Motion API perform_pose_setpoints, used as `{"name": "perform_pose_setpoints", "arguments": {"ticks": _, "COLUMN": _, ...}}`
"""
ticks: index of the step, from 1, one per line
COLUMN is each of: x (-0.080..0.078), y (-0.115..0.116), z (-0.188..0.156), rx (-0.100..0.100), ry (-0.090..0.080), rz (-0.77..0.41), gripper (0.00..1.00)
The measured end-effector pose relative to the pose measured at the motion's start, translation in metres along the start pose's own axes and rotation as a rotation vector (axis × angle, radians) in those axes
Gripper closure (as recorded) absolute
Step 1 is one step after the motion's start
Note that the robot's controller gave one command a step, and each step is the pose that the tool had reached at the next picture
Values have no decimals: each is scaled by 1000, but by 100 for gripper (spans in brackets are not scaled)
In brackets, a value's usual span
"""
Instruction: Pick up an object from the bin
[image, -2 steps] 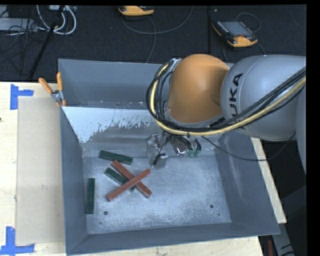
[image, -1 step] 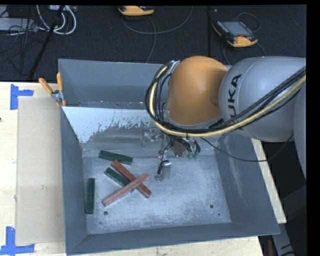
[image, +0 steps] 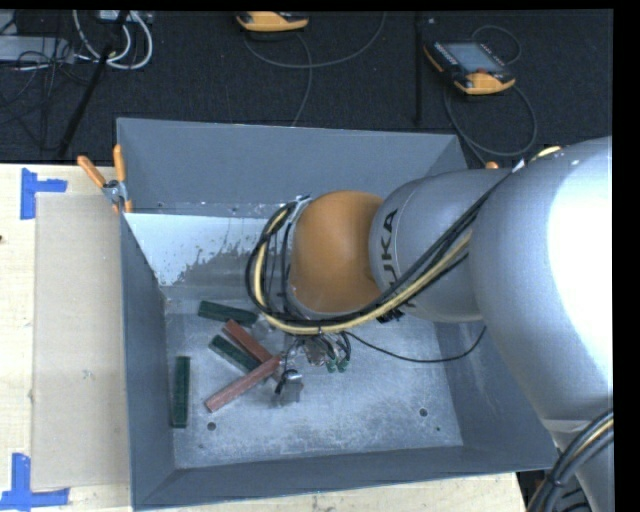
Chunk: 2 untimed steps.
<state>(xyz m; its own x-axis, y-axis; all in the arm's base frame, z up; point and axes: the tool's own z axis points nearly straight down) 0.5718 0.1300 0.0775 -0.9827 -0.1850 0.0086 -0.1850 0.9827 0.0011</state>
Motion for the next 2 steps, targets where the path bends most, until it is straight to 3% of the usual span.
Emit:
{"name": "perform_pose_setpoints", "arguments": {"ticks": 1, "x": -2, "y": -1, "z": -5, "rx": 1, "ry": -8, "rz": -1, "gripper": 100}}
{"name": "perform_pose_setpoints", "arguments": {"ticks": 2, "x": 12, "y": -10, "z": -140, "rx": 1, "ry": -17, "rz": -59, "gripper": 100}}
